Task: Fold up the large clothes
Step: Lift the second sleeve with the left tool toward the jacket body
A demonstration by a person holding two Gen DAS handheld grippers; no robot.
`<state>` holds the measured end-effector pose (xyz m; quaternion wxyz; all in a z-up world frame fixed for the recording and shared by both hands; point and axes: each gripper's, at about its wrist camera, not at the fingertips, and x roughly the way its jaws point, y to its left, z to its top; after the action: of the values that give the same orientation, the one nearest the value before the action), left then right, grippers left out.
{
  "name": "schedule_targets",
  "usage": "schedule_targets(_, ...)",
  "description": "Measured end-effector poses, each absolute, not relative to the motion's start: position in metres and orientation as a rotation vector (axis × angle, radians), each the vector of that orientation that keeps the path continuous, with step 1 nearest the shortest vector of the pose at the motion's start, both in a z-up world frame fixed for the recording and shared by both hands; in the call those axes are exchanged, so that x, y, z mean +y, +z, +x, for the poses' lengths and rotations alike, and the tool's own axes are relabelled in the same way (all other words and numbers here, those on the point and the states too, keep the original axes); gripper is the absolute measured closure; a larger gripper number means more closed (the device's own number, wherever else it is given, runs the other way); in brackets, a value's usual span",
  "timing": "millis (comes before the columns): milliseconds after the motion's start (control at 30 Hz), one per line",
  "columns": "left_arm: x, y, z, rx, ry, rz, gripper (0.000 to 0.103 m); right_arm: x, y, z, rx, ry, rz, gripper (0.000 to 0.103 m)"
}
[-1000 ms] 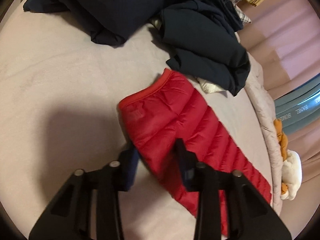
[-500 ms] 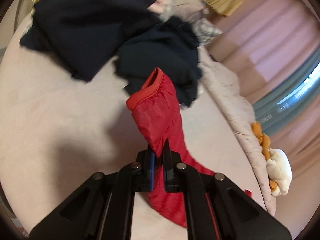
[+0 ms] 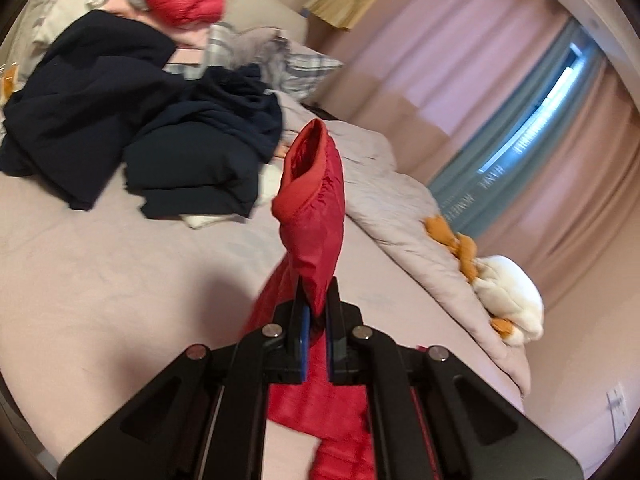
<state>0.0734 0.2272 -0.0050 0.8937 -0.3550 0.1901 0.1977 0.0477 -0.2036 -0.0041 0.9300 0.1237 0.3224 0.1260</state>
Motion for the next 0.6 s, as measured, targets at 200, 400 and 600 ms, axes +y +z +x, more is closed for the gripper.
schedule_targets(200,0.195,0.015,0.083,0.381,0.330,-0.690,0.099,-0.220,-0.003,0.041,0.643,0.239,0.279,0.001)
schedule_targets(400,0.153,0.031,0.097,0.391,0.248,-0.625,0.099,-0.235,-0.003,0.036,0.620,0.217,0.303,0.001)
schedule_targets(600,0.118,0.034,0.110,0.421,0.174,-0.585,0.098,-0.245,-0.004,0.035,0.615,0.209,0.319,0.001)
